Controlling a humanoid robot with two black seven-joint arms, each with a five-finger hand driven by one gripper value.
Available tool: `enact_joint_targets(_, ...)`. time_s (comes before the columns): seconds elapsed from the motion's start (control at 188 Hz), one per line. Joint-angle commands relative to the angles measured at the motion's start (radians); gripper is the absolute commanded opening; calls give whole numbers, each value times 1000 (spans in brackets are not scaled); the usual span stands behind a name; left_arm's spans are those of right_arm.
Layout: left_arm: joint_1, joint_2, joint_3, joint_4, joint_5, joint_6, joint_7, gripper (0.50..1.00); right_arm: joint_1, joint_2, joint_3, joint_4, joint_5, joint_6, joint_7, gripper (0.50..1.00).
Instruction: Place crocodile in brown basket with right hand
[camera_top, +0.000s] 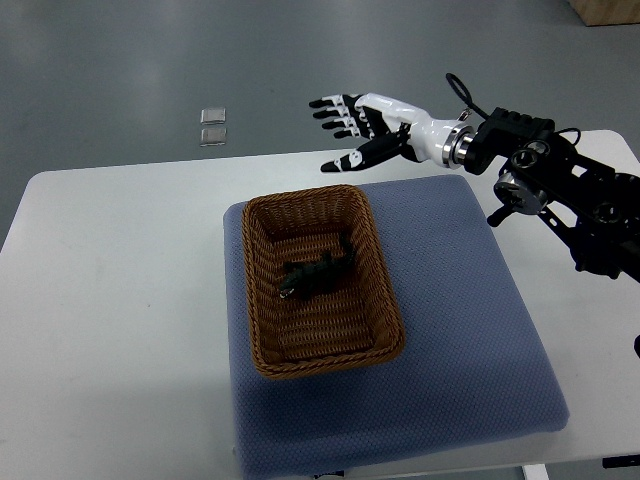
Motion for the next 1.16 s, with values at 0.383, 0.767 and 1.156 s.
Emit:
enact_joint_targets(0.383, 0, 0, -1, 2, 0, 0, 0, 1000, -207, 154, 417, -180, 506, -59, 135, 913)
enact_joint_targets(0.767, 0, 0, -1, -1, 0, 2, 0, 1000, -364, 212, 491, -194, 572, 71, 184, 926)
enact_joint_targets(1.156, 0, 0, 1, -1, 0, 2, 0, 1000, -356, 211, 491, -226, 570, 80, 184, 926)
